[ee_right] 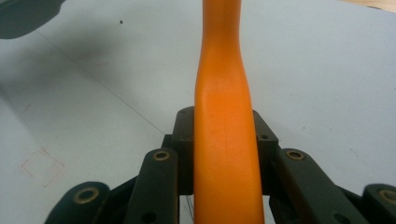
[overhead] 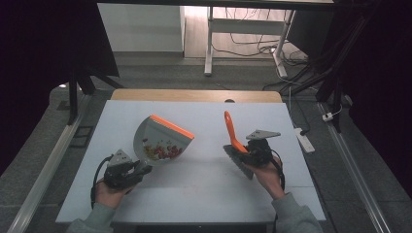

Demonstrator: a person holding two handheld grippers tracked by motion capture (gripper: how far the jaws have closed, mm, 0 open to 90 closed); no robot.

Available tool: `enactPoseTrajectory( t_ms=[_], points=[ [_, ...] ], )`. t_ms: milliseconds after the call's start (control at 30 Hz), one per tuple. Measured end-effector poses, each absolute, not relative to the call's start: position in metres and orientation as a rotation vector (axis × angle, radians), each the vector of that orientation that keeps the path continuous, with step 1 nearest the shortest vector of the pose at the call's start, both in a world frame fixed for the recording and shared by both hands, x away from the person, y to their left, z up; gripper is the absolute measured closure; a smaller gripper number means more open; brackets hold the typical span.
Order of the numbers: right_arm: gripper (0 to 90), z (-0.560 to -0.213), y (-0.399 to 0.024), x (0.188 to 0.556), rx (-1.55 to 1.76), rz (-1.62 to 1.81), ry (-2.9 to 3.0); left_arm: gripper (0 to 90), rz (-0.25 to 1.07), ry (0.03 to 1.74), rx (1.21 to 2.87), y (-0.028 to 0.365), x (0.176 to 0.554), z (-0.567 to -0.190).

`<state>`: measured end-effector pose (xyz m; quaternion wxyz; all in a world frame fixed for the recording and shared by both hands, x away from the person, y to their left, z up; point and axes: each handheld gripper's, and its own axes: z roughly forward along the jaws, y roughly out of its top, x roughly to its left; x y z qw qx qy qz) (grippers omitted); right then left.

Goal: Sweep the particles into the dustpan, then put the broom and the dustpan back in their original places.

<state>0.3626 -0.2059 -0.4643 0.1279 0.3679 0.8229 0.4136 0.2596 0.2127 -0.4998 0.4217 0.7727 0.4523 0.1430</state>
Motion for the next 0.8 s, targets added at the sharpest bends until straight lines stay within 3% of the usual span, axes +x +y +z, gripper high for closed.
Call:
enactPoseTrajectory(
  t_ms=[800],
  points=[
    [71.1,-0.4641,-0.2114,0.3581,1.046,1.235,2.385,61.6,0.294,1.197,1.950,0.2138,0.2612,-0.5020]
  ],
)
